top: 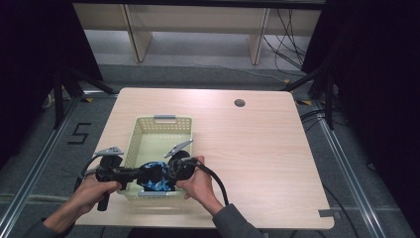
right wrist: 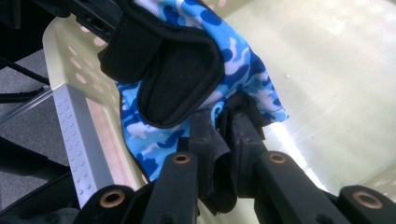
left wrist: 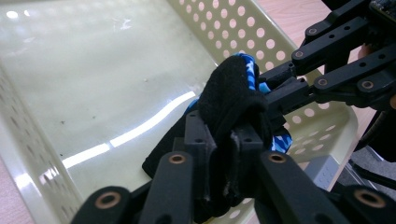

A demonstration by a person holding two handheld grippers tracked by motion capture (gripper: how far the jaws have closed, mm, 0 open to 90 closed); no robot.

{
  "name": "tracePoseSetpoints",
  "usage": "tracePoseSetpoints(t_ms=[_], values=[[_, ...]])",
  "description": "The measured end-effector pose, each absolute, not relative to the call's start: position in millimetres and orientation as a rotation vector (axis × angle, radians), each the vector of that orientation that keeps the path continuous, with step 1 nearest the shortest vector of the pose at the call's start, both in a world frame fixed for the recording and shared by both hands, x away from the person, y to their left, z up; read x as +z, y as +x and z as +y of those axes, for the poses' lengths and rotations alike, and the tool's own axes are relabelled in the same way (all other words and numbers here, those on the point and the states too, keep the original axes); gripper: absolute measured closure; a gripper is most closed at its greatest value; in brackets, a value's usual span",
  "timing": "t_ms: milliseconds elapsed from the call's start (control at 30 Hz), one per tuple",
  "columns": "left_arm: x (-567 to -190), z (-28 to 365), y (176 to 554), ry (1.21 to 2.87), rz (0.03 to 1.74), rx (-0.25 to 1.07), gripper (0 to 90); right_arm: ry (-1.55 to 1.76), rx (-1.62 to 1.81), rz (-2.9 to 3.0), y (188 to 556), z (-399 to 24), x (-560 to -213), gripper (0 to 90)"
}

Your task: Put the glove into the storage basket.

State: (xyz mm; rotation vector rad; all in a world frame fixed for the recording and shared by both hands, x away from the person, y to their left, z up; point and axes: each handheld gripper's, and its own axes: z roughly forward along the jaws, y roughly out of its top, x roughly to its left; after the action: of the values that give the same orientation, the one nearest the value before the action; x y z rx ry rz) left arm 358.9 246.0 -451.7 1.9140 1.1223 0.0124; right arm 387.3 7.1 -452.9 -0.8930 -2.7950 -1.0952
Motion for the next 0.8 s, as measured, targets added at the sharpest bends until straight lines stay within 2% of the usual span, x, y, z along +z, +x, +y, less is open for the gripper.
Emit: tracePoseSetpoints(t_ms=[167,233,433,600,700,733,800], values=[[-445,248,359,1.937,1.122,0.042,64.9,-0.880,-1.079,-2.808,391,8,-452,81.8],[-443,248,359,1.928,1.160,0.046,55.9,-0.916,-1.059,-2.799,390,9,-451,81.9],[-439,255,357,1.974,1.192,0.076,47.6,-0.965,-1.021,-2.784,391,8,-452,81.9],[-436,257,355,1.936,1.224,0.081,42.7,-0.963,-1.021,-2.793,392,6,-452,81.7],[-431,259,352,1.933,1.228,0.108,37.6,-0.964,-1.011,-2.790,392,6,-452,81.5],[-428,259,350,1.928,1.243,0.132,32.8,-0.966,-1.007,-2.792,392,6,-452,81.4],[-426,262,349,1.952,1.239,0.135,31.4,-0.966,-1.005,-2.792,392,6,-452,81.4]])
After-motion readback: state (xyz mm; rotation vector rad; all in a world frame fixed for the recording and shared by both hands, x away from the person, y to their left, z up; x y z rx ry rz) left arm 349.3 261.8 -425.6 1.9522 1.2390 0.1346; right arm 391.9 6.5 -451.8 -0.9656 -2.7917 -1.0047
